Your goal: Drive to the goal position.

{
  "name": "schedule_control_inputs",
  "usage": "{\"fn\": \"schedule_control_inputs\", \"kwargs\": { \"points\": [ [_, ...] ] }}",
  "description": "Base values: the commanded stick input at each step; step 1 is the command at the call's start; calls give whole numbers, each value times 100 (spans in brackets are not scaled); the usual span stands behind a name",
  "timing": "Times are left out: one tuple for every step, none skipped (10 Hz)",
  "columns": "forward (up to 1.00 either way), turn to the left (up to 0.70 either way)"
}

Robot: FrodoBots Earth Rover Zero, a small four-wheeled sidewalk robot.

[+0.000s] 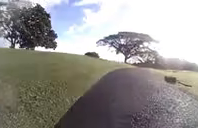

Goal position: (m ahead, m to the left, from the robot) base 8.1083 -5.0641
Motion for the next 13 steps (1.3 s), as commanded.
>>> {"fn": "schedule_control_inputs", "kwargs": {
  "points": [
    [60,-15],
    [60,-15],
    [60,-15],
    [60,-15],
    [60,-15],
    [60,-15],
    [60,-15],
    [60,-15],
    [60,-15],
    [60,-15],
    [60,-15],
    [60,-15],
    [60,-15]
  ]
}}
